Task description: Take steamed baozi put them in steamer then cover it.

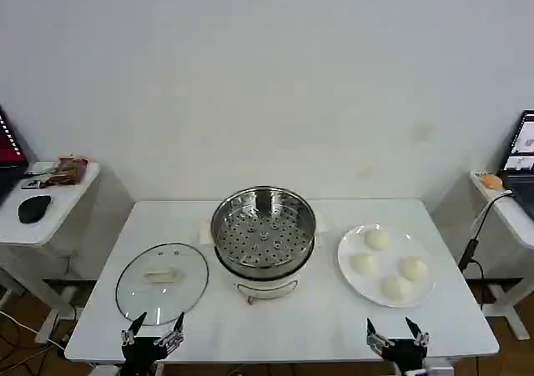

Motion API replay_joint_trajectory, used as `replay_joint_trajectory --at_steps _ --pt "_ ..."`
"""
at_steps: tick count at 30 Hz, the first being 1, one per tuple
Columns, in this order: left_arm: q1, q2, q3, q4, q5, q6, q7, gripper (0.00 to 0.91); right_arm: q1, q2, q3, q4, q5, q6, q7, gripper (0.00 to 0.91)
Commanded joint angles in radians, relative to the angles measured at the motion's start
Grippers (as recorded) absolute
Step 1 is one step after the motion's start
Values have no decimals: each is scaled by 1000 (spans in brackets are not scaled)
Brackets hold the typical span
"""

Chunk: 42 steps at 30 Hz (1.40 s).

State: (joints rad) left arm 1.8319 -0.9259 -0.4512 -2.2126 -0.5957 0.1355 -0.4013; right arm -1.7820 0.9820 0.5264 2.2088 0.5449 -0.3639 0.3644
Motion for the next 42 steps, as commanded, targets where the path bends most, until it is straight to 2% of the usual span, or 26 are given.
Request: replay_joint_trajectory --at_steps 1,6,8,14,17,19,20,21,24,26,29,33,42 --pt "0 0 0 1 0 0 1 907 82 -90 53 -49 -6 -93 -143 907" --pt "2 0 -3 7 4 -1 7 907 157 -147 44 -96 -80 -149 -221 907" --pt "3 -1 -5 8 4 -1 8 907 188 -184 50 -119 -113 -159 -278 907" --pt "4 -1 -13 12 2 -1 14 907 269 -311 45 -197 -205 -120 -365 907" --pt "3 -3 -16 14 2 0 16 907 328 -368 15 -245 -244 -109 -378 907" --pt "3 -7 -16 17 2 0 18 907 365 -409 0 -284 -244 -73 -393 907" --pt "3 -7 -16 19 2 0 18 907 379 -422 -7 -294 -251 -62 -410 907" --pt "2 -8 -17 22 3 0 19 907 411 -447 -17 -327 -260 -44 -456 907" --pt "1 -10 -17 24 3 0 21 907 468 -485 -30 -365 -287 -30 -543 907" --pt "0 -11 -18 24 3 0 22 907 499 -502 -42 -379 -294 -33 -567 907" --pt "-2 -13 -19 24 2 0 23 907 568 -532 -87 -418 -318 -33 -617 907" --pt "-1 -13 -21 26 1 -1 26 907 709 -559 -203 -486 -339 -28 -667 907" --pt "9 -7 -30 25 0 -2 30 907 1073 -585 -525 -580 -357 -26 -819 907"
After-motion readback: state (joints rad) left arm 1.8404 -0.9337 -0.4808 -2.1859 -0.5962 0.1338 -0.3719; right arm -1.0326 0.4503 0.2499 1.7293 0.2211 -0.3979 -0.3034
